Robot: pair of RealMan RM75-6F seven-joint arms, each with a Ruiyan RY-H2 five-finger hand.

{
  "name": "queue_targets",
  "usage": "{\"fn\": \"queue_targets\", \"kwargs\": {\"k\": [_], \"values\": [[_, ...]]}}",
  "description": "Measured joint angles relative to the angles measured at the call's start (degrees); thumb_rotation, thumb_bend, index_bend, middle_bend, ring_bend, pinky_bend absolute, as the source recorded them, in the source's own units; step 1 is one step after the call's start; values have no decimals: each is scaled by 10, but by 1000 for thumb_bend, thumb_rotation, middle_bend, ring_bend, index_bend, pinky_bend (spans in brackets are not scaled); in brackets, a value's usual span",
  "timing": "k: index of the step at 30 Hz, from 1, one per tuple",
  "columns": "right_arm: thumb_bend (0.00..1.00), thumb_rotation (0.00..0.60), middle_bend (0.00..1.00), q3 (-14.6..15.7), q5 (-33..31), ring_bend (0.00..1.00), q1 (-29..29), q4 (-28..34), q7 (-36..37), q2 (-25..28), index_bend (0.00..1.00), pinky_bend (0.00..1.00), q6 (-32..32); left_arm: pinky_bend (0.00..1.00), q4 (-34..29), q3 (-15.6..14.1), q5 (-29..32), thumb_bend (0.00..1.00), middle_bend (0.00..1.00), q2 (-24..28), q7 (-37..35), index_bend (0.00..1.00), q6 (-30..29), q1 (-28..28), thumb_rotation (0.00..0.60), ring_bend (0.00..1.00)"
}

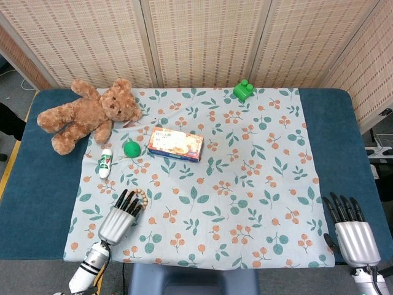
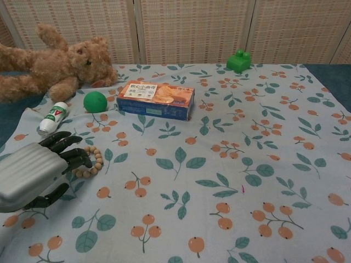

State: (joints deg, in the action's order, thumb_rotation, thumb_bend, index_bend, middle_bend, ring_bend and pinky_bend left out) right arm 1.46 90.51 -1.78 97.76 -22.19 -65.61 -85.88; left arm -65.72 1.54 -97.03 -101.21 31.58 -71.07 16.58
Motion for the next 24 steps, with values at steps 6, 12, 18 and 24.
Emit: {"fn": "queue_targets", "kwargs": {"k": [6,12,18,24], "values": [[238,600,0,1,-1,0,0,0,2,2,0,0,0,23,21,1,5,535,285,-8,15,267,3,14,600,75],[238,600,0,3,1,0,1,2,1,2,0,0,2,25,25,-2,9,535,330,-9,46,308,7,24,600,103],[238,600,0,5,1,0,0,3,4,4,0,0,2,27,31,-4,20,534,329,-6,79,311,17,32,600,105],[238,600,0,6,2,0,-1,4,3,4,0,0,0,30,30,-5,34,519,325,-3,92,310,29,34,600,105]]}}
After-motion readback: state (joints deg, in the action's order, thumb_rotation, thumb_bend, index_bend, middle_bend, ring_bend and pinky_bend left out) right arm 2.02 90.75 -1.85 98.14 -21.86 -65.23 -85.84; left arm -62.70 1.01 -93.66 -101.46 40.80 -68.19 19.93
